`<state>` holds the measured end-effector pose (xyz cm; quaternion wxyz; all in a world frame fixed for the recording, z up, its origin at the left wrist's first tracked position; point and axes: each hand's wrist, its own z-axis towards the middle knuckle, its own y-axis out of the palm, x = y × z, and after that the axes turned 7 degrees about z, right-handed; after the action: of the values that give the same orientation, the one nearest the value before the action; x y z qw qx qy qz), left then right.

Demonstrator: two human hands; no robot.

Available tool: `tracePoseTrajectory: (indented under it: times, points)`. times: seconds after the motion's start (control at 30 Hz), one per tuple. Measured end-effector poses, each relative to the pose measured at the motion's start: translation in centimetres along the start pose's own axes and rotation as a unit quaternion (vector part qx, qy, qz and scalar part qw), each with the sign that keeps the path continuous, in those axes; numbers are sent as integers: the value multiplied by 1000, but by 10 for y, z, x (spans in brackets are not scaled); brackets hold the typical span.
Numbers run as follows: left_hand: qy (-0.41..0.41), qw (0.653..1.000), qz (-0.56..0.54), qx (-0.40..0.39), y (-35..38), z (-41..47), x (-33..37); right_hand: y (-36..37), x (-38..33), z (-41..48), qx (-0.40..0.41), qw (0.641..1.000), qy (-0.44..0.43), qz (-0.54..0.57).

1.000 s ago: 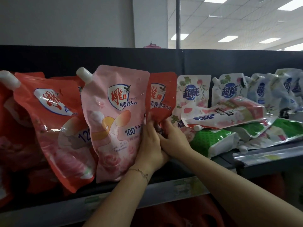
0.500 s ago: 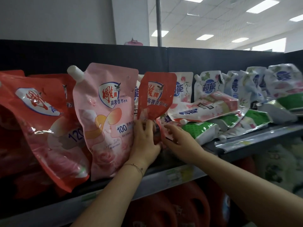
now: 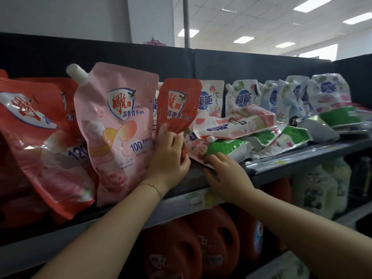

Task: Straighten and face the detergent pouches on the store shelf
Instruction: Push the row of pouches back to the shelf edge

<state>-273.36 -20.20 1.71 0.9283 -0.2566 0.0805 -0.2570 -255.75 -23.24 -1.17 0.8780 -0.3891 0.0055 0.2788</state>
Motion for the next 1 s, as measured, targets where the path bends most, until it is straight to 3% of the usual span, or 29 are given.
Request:
tracePoseTrajectory:
  times: [0.2,0.4,0.47,0.57,0.67,0.73,0.87,0.93,1.0]
  points:
    - [107,990,28,-84,-2,6,18,-44,17,15,-58,998,8,-36]
    - [59,977,22,-205,10,28,45,-73,52,47,-119,986,-49,-103]
    - [3,967,36,-253,23,42,50,-79,71,62,-142,976,-82,-143]
    - [-153,944,42,-291,49,69,46,-90,102,82,-156,965,-100,-187]
    - [-311,896,29,-316,70,98,50,-94,131,98,-157,961,-95,-205]
    - [-364,881,-5,-302,79,110,56,-93,147,106,-160,962,-95,-202]
    - [-504,829,-170,-173,99,121,54,-86,166,118,-165,957,-131,-197]
    - [-537,784,-254,-180,96,127,58,-83,170,123,-164,954,-155,-200]
    - [-562,754,-267,-212,90,129,60,-80,171,127,-158,952,-172,-199]
